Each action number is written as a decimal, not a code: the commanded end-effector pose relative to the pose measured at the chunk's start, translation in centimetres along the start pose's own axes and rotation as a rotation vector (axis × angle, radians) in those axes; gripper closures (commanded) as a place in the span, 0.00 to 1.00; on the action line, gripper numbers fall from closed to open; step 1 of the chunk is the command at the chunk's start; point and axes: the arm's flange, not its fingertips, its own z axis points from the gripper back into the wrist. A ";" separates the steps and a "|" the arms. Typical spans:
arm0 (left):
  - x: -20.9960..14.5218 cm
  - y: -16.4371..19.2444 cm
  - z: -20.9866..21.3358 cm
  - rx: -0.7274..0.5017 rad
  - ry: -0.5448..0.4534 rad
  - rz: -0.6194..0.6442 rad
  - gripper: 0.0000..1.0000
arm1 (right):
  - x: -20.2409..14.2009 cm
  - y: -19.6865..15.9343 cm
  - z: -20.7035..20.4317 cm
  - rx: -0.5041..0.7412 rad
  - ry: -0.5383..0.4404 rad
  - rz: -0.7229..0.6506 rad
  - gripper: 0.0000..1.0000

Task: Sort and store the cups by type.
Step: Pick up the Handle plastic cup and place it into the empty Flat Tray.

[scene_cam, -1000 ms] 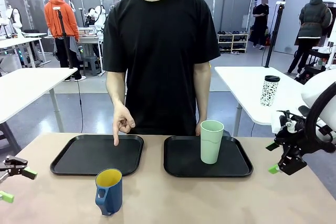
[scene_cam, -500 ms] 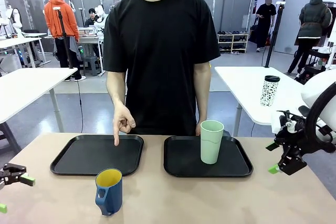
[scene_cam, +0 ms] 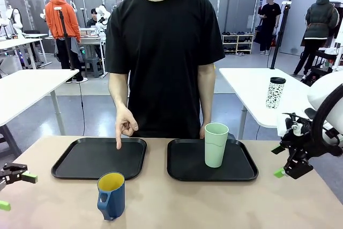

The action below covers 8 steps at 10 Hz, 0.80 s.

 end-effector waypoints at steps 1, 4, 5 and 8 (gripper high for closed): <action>-6.1 0.3 0.2 0.072 -0.012 -0.044 0.00 | 0.0 0.0 -0.1 -0.009 0.008 0.003 0.00; -6.8 1.5 0.1 0.147 0.012 -0.015 0.00 | 0.0 0.0 -0.1 -0.009 0.008 0.003 0.00; -7.2 1.8 0.2 0.144 0.023 -0.011 0.00 | 0.0 0.0 -0.1 -0.009 0.008 0.003 0.00; -1.3 1.4 0.3 0.136 0.017 0.014 0.00 | 0.0 0.0 -0.1 -0.009 0.008 0.003 0.00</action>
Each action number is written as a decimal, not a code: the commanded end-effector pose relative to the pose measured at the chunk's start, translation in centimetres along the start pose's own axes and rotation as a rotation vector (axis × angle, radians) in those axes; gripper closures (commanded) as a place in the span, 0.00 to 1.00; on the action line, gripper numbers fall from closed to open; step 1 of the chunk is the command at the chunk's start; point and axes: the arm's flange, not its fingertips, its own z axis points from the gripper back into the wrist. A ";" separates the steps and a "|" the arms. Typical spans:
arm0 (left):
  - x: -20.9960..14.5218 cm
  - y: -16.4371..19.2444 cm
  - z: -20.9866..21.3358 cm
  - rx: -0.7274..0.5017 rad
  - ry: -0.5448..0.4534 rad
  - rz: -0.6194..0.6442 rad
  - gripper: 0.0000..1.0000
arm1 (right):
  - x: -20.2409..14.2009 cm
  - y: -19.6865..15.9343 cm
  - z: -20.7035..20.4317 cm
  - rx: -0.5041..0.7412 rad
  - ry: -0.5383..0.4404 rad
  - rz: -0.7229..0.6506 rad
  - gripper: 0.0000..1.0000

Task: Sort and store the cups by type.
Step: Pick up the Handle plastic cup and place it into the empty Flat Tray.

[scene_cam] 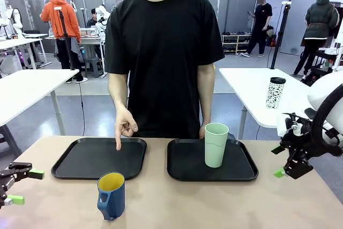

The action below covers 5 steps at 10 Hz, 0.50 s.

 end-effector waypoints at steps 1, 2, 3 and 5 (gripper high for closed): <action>0.5 -0.1 0.2 0.004 -0.015 -0.017 0.00 | 0.0 0.0 -0.1 -0.009 0.008 0.003 0.00; 0.0 0.0 0.0 0.000 0.000 0.000 0.00 | 0.0 0.0 -0.1 -0.009 0.008 0.003 0.00; -0.7 1.9 -0.9 0.010 0.008 -0.003 0.00 | 0.0 0.0 -0.1 -0.009 0.008 0.003 0.00; -1.9 3.9 -2.3 0.019 -0.005 -0.007 0.00 | 0.0 0.0 -0.1 -0.009 0.008 0.003 0.00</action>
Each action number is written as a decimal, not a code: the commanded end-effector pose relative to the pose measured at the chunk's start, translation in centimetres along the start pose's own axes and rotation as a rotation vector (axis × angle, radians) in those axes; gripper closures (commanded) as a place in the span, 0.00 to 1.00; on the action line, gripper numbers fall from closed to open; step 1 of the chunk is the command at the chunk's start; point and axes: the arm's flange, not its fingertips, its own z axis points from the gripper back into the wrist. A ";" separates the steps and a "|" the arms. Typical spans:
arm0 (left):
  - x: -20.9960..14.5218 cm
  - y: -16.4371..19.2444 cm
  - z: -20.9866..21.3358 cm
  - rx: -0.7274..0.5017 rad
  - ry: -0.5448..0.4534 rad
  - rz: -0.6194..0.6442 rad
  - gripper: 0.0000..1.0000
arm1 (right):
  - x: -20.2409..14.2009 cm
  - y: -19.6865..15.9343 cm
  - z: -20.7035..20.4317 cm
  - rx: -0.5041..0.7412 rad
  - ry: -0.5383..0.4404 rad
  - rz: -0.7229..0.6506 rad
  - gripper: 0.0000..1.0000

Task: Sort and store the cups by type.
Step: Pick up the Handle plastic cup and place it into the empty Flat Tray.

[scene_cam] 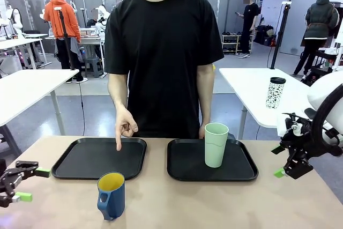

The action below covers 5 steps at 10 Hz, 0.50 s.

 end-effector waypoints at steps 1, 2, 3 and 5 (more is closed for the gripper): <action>-1.4 2.4 -1.4 -0.002 -0.018 -0.030 0.00 | 0.0 0.0 -0.1 -0.009 0.008 0.003 0.00; -1.7 2.9 -2.5 -0.023 -0.012 -0.018 0.00 | 0.0 0.0 -0.1 -0.009 0.008 0.003 0.00; -1.9 3.2 -3.5 -0.038 -0.009 -0.018 0.00 | 0.0 0.0 -0.1 -0.009 0.008 0.003 0.00; -2.3 3.4 -5.8 -0.092 -0.007 -0.023 0.00 | 0.0 0.0 -0.1 -0.009 0.008 0.003 0.00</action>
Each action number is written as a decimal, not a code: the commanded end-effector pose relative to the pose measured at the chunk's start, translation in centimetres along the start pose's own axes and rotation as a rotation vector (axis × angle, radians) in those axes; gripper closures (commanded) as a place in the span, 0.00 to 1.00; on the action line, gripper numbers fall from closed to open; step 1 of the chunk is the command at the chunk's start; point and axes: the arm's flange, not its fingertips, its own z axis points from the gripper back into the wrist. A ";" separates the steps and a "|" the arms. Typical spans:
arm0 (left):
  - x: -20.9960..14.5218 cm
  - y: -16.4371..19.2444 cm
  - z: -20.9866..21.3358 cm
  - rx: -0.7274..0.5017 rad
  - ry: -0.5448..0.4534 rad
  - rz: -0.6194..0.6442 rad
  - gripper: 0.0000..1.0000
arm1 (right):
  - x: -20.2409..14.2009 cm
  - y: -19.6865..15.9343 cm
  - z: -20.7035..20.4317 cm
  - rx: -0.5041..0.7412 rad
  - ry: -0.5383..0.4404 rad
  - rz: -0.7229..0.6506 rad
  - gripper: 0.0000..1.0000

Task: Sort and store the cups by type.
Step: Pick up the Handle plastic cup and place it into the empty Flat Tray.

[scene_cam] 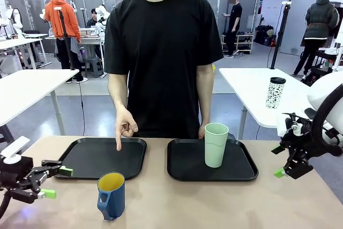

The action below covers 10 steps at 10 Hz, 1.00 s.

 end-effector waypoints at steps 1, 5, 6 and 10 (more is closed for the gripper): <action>-1.6 0.7 -2.1 -0.044 0.018 -0.048 0.00 | 0.0 0.0 -0.1 -0.009 0.008 0.003 0.00; -2.7 1.7 -6.1 -0.057 -0.034 -0.073 0.00 | 0.0 0.0 -0.1 -0.009 0.008 0.003 0.00; -2.9 2.0 -6.7 -0.083 -0.041 -0.077 0.00 | 0.0 0.0 -0.1 -0.009 0.008 0.003 0.00; 1.2 2.3 -6.0 -0.087 -0.023 -0.035 0.00 | 0.0 0.0 -0.1 -0.009 0.008 0.003 0.00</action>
